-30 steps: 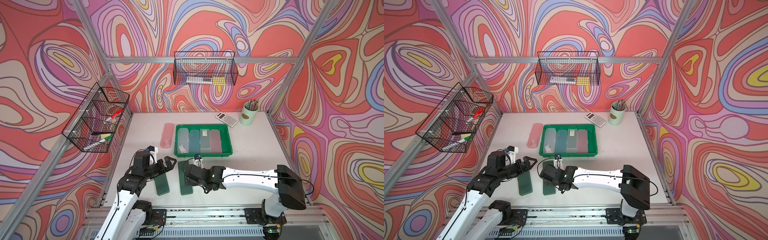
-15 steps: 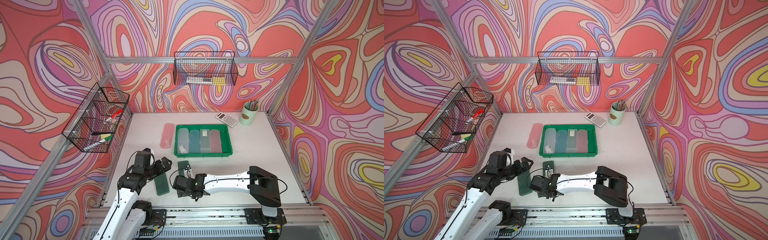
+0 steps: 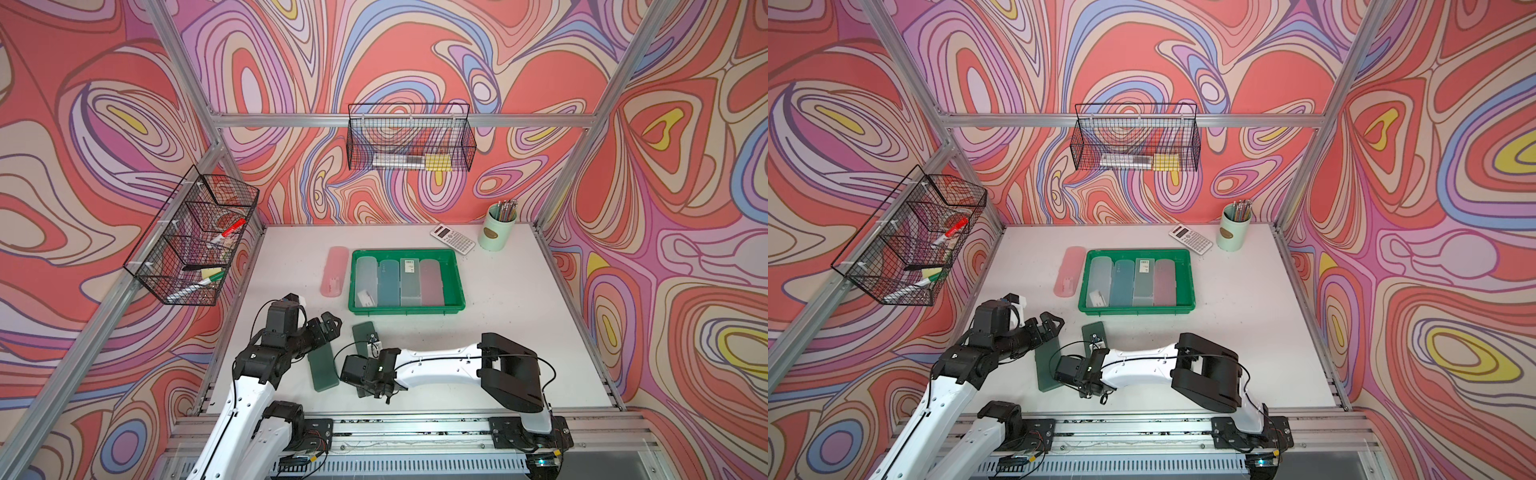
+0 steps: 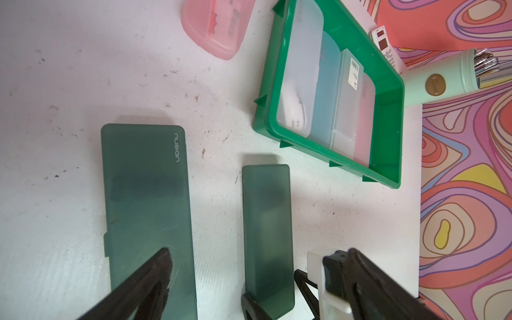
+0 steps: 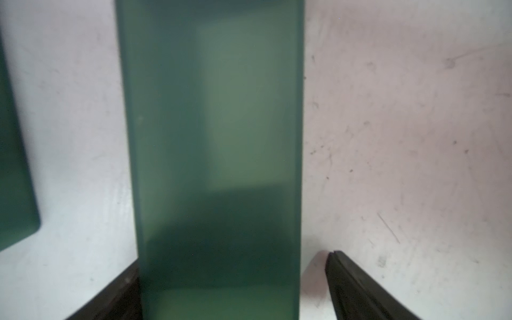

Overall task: Put the pencil case into the storage box
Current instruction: Pick up the pencil case from the center of the board.

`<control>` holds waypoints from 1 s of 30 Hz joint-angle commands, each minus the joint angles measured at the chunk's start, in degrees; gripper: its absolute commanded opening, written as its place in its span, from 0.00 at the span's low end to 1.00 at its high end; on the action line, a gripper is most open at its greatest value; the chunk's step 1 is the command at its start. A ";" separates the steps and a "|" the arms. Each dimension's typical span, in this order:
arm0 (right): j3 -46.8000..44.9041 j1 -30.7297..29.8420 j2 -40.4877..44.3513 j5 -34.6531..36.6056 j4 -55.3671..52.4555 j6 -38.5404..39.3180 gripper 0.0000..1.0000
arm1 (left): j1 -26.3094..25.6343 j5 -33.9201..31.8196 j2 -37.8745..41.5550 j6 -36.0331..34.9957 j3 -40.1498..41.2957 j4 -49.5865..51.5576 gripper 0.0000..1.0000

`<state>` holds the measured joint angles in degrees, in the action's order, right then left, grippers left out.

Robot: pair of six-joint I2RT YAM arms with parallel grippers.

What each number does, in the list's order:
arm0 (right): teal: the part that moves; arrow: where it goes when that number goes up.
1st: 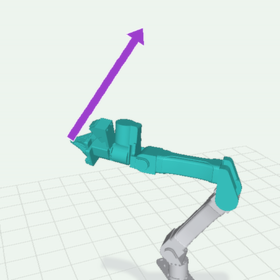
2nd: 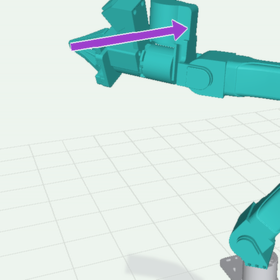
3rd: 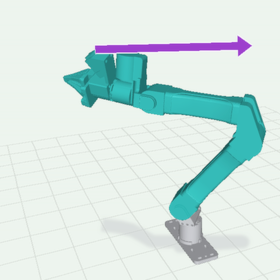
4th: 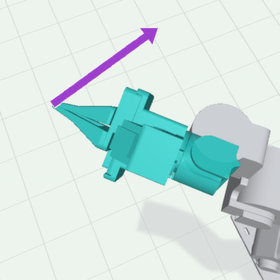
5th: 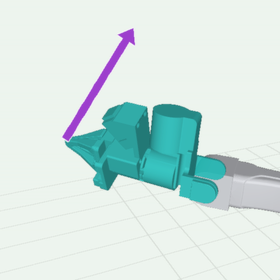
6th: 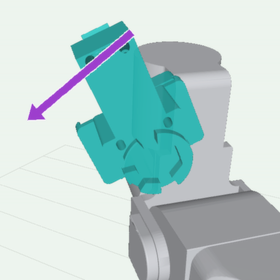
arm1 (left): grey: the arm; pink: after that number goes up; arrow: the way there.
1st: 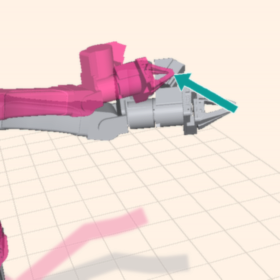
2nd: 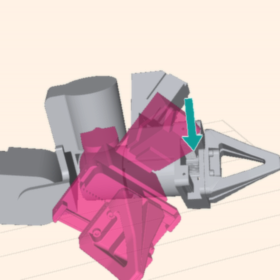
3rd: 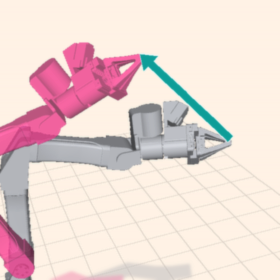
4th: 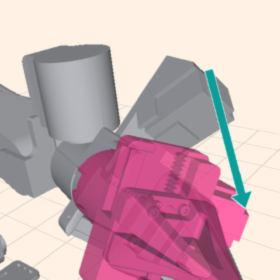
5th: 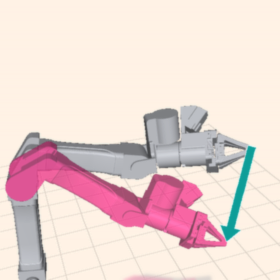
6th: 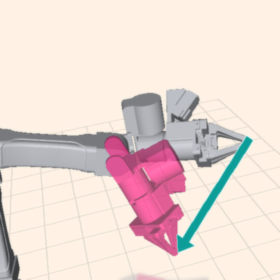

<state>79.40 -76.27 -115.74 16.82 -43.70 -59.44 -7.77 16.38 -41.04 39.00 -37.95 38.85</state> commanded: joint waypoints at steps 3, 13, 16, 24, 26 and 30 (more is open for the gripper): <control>-3.54 -0.39 4.35 0.79 1.00 2.37 0.93 | 0.39 -0.81 0.26 -1.65 -2.64 2.57 0.99; 0.81 -0.37 0.69 0.88 1.13 9.77 0.93 | 0.39 -0.87 0.80 -1.56 -2.83 3.15 0.99; 1.11 -0.38 -0.09 1.36 1.31 11.11 0.93 | 0.38 -0.90 1.26 -1.56 -2.83 3.42 0.99; 0.19 -0.29 -1.76 1.05 2.85 11.46 0.89 | 0.39 -0.62 1.20 -1.30 -3.68 3.51 0.99; -0.11 -0.30 -2.10 0.96 3.35 11.36 0.85 | 0.39 -0.55 1.22 -1.30 -4.10 3.69 0.99; -0.70 -0.35 -1.82 1.56 3.38 10.51 0.78 | 0.39 -0.17 1.66 -0.99 -4.97 4.03 0.99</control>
<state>79.64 -76.27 -116.25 17.12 -40.29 -48.58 -7.77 16.29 -40.01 38.39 -40.99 41.28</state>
